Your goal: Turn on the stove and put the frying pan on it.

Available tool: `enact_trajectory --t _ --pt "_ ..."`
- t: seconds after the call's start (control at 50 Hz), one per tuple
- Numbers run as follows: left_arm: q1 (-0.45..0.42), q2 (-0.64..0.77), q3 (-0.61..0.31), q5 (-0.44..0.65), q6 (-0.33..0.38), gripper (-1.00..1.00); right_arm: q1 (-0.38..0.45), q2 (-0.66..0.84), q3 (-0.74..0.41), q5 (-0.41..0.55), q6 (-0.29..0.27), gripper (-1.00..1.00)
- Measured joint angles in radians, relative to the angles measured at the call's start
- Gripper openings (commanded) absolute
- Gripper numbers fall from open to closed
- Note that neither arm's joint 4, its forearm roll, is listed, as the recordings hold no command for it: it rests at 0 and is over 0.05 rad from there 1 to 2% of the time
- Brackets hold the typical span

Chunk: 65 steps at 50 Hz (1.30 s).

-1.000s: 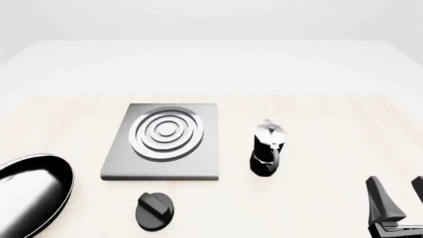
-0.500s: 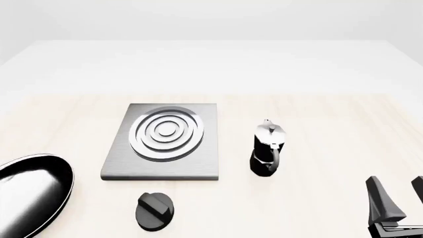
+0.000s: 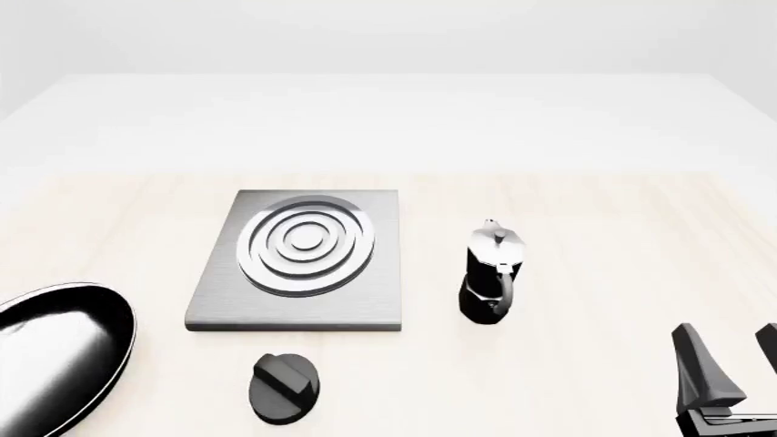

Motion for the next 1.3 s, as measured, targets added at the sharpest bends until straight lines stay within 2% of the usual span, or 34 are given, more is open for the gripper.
enact_trajectory --t 0.42,1.3 --pt "0.038 0.045 0.065 -0.082 0.035 1.0 0.0 0.0 0.0 0.0 0.0 1.0" --pt "0.113 0.152 0.134 -0.217 0.081 1.0 0.0 0.0 0.0 0.0 0.0 1.0"
